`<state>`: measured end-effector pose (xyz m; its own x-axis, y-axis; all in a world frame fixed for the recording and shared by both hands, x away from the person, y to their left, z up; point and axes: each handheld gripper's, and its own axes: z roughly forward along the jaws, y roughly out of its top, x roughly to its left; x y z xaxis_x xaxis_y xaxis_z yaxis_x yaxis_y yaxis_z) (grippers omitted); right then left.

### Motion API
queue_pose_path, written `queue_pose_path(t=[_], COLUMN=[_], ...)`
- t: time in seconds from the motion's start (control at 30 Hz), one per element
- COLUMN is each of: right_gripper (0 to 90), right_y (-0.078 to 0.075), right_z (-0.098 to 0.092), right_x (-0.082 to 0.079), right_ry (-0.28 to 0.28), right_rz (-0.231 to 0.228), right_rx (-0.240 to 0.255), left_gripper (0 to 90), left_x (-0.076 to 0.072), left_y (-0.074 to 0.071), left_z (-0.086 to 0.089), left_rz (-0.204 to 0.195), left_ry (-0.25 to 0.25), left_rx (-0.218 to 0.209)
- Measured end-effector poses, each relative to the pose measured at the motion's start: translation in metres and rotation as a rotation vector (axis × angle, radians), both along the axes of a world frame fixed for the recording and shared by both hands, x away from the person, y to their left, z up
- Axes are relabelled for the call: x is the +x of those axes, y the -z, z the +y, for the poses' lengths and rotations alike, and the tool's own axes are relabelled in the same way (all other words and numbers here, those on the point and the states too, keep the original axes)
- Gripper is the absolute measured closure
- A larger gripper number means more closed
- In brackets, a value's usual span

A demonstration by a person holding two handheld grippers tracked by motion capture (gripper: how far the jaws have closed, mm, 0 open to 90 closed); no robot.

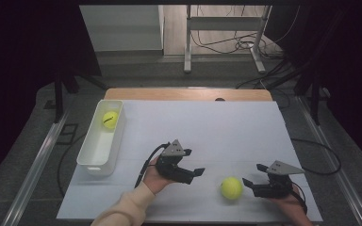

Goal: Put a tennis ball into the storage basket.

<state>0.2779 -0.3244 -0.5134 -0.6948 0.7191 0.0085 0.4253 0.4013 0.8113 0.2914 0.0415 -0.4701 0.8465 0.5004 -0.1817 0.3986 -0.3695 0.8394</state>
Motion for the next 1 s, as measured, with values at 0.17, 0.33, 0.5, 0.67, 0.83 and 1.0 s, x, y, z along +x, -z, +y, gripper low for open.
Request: queue_pose_path(t=[0.17,0.33,0.5,0.67,0.83,1.0], right_gripper=[18.1,18.1,18.1,18.1,18.1,18.1], right_y=[0.000,0.000,0.001,0.000,0.000,0.000], right_z=[0.000,-0.001,-0.001,-0.003,-0.004,-0.005], right_x=[-0.001,-0.001,-0.002,-0.003,-0.004,-0.005], right_ry=[0.003,0.001,-0.002,0.004,0.006,0.008], right_rz=[0.001,0.003,0.012,0.010,0.008,0.007], right_rx=[-0.006,-0.004,-0.009,-0.008,-0.011,-0.008], left_gripper=[17.3,17.2,17.3,17.3,17.3,17.3], left_x=[0.000,-0.001,0.000,0.001,0.000,0.000], left_y=[0.000,0.001,0.003,0.006,0.007,0.007], left_z=[-0.003,-0.007,-0.009,-0.012,-0.016,-0.020], left_rz=[-0.002,-0.001,0.004,0.010,0.010,0.011], left_ry=[0.006,0.020,0.022,0.028,0.036,0.046], left_rx=[0.002,0.010,0.013,0.026,0.025,0.024])
